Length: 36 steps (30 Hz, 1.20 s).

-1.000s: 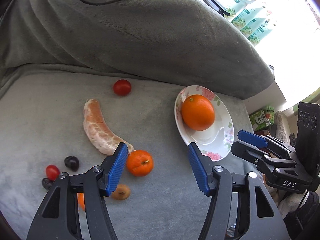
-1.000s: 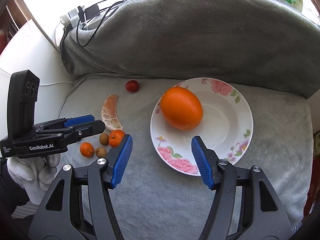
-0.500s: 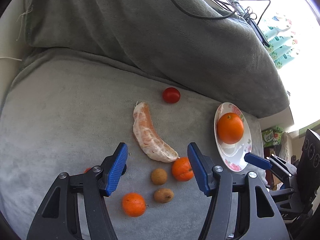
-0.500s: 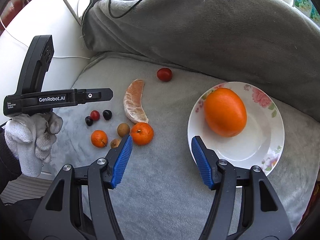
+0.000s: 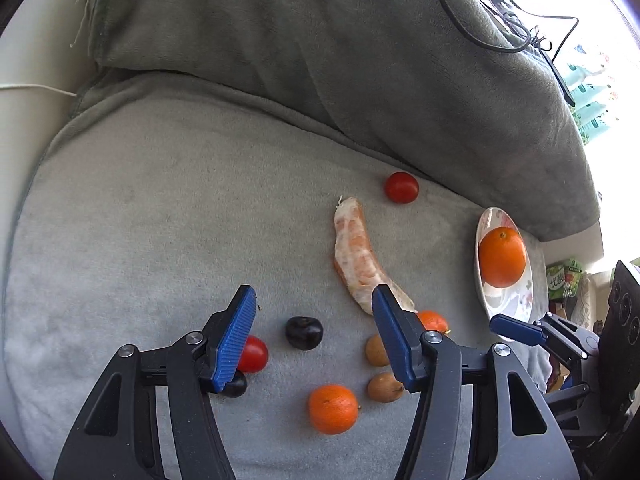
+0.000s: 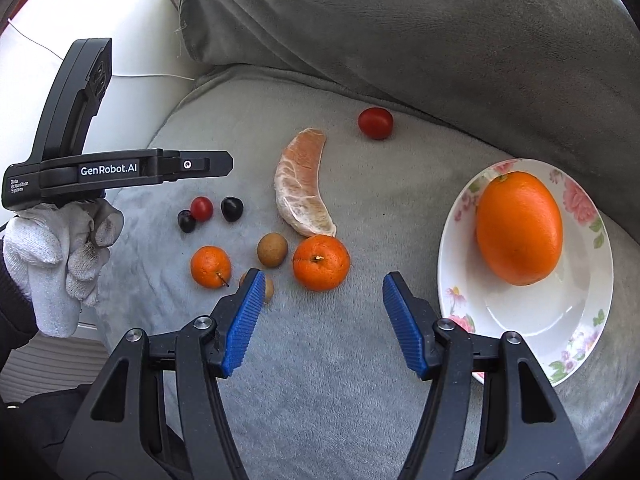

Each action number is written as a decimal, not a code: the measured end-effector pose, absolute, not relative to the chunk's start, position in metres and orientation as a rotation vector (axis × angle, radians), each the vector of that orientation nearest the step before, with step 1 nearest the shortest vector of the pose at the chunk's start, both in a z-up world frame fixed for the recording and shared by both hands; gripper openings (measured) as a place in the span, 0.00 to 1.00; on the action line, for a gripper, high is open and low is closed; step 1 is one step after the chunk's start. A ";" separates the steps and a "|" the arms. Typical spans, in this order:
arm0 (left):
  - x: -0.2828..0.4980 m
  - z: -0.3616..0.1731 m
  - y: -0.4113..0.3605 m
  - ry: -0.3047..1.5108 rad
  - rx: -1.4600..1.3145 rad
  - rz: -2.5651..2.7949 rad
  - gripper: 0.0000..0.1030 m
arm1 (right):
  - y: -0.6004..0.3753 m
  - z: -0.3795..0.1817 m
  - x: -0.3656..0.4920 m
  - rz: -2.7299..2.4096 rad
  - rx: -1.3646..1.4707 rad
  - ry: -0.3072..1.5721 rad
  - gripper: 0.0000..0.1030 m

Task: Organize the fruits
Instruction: 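Move the right gripper to the mandarin while the left gripper approaches the dark cherry, then close the right gripper on the mandarin while the left gripper grasps the dark cherry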

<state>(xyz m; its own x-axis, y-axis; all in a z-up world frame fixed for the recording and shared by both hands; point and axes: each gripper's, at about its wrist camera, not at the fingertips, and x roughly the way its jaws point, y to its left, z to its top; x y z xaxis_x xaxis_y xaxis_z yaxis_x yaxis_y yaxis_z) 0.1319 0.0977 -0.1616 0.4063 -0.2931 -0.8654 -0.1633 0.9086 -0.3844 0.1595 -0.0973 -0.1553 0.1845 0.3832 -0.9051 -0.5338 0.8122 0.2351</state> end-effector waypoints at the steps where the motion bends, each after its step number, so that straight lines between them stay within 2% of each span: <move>1: 0.131 -0.164 0.099 1.169 -0.443 -0.088 0.49 | -0.096 -0.158 0.161 0.648 -0.143 1.232 0.63; 2: 0.130 -0.165 0.098 1.176 -0.430 -0.090 0.44 | -0.095 -0.161 0.162 0.647 -0.141 1.240 0.63; 5: 0.127 -0.165 0.092 1.184 -0.377 -0.109 0.38 | -0.092 -0.168 0.165 0.640 -0.135 1.261 0.63; 18: 0.127 -0.174 0.054 1.223 -0.102 -0.160 0.36 | -0.089 -0.186 0.177 0.626 -0.096 1.312 0.63; 28: 0.140 -0.188 0.052 1.259 -0.077 -0.166 0.30 | -0.080 -0.195 0.180 0.618 -0.105 1.332 0.62; 32: 0.145 -0.193 0.055 1.273 -0.088 -0.169 0.24 | -0.076 -0.199 0.182 0.620 -0.099 1.345 0.56; 36: 0.150 -0.195 0.061 1.275 -0.099 -0.172 0.22 | -0.074 -0.204 0.184 0.621 -0.102 1.354 0.52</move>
<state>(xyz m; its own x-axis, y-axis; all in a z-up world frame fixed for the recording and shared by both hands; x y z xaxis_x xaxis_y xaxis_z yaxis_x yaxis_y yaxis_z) 0.1496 0.0614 -0.1947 0.2811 -0.1827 -0.9421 0.0733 0.9829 -0.1687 0.1839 -0.0744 -0.2037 0.0815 0.3577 -0.9303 -0.4716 0.8361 0.2802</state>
